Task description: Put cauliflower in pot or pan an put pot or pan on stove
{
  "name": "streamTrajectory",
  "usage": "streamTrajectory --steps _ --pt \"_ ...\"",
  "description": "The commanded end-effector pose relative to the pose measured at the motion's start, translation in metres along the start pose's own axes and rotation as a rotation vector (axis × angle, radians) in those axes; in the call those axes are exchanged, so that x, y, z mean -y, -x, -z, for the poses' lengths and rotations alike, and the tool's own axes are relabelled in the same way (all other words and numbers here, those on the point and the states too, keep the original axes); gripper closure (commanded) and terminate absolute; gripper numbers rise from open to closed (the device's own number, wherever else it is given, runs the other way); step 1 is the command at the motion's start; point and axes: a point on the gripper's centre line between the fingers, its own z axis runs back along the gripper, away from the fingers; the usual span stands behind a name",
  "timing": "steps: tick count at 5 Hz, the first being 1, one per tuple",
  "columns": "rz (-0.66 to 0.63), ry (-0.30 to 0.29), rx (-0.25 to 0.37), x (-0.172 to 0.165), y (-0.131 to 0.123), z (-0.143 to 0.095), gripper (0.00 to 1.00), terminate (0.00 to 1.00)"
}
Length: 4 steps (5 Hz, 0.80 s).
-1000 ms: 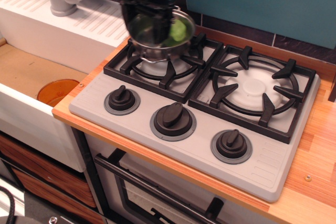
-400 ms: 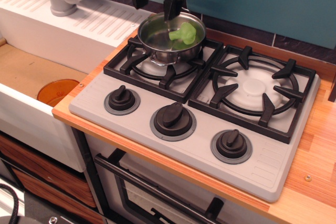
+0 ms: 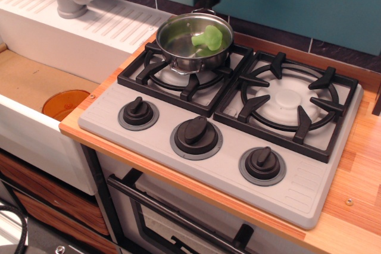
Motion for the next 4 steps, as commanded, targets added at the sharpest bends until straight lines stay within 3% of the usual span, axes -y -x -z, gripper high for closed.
streamTrajectory --steps 1,3,4 --pt "-0.03 -0.002 0.07 0.058 0.0 -0.037 0.0 0.0" --pt "-0.021 0.069 0.076 0.088 -0.012 -0.026 0.0 0.0" --pt "-0.018 0.081 0.079 0.087 -0.018 -0.022 0.0 1.0"
